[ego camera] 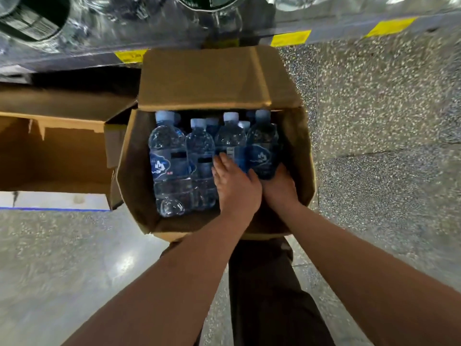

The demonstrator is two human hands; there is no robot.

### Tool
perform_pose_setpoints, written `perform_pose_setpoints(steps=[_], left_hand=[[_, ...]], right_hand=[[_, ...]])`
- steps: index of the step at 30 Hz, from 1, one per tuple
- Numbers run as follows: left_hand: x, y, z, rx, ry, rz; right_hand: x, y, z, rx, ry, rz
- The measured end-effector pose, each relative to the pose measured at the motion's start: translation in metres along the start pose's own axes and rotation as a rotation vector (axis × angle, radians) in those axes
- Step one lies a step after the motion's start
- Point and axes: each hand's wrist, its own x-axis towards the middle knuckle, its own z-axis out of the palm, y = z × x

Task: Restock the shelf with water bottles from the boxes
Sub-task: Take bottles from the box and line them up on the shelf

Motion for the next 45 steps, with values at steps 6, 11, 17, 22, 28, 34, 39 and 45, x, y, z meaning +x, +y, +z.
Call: perform_pose_setpoints(steps=[6, 11, 17, 22, 28, 34, 39, 45], left_hand=[[0.015, 0.007, 0.003, -0.079, 0.053, -0.056], [0.034, -0.004, -0.005, -0.213, -0.016, -0.098], [0.035, -0.001, -0.010, -0.292, 0.011, -0.117], [0.027, -0.001, -0.032, -0.426, -0.141, -0.114], [-0.002, -0.011, -0.076, -0.550, -0.308, -0.207], [-0.049, -0.003, -0.130, -0.584, -0.466, -0.158], [-0.087, 0.006, -0.173, -0.694, -0.534, 0.015], [-0.144, 0.021, -0.217, -0.749, -0.275, 0.155]], right_hand=[[0.009, 0.007, -0.002, 0.151, 0.004, 0.099], [0.015, 0.009, -0.002, 0.309, -0.017, 0.112], [0.011, 0.000, -0.011, 0.415, -0.075, 0.234], [0.006, -0.007, -0.021, 0.545, -0.273, 0.455], [-0.035, -0.021, -0.027, 0.614, -0.282, 0.405], [-0.099, -0.052, -0.048, 0.602, -0.299, 0.295], [-0.145, -0.087, -0.062, 0.618, -0.211, 0.178], [-0.203, -0.120, -0.069, 0.671, -0.181, 0.014]])
